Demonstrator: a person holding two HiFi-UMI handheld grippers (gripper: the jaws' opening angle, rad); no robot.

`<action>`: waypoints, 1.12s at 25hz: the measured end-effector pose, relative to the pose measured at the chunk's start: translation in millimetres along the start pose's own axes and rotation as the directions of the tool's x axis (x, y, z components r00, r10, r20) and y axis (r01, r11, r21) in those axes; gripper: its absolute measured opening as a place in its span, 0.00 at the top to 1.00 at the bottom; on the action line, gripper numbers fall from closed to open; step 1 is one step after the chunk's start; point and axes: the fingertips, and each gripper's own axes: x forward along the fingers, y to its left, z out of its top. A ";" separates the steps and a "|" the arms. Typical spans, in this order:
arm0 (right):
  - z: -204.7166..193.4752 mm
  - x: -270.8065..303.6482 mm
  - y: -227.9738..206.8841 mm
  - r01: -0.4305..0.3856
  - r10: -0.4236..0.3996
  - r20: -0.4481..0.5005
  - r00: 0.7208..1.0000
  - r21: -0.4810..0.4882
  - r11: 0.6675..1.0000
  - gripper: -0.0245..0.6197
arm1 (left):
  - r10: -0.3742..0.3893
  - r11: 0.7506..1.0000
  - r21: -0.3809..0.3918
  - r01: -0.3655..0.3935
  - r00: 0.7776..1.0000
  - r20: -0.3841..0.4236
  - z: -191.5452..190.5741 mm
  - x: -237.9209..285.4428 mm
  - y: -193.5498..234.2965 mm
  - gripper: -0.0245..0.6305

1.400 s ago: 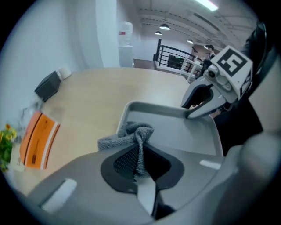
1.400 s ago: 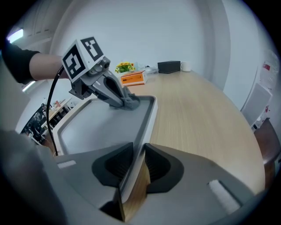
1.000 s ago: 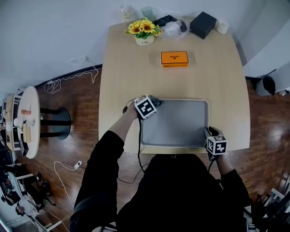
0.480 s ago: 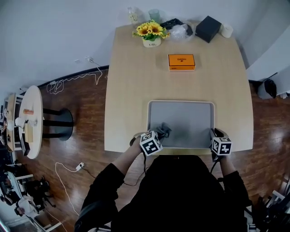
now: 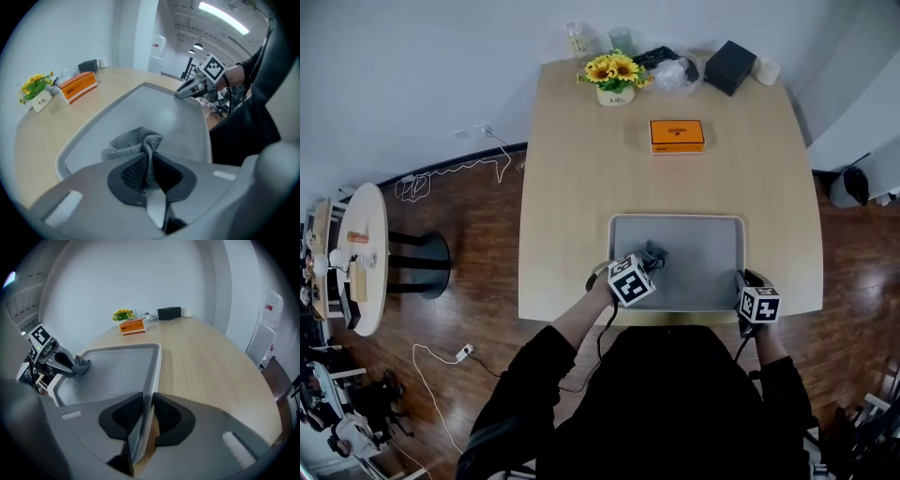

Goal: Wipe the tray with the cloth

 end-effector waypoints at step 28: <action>213.0 -211.0 117.8 -0.116 0.228 0.648 0.726 -0.212 0.970 0.96 | 0.713 0.681 -0.632 -0.370 0.531 0.458 -16.5 -271.6 54.6 0.96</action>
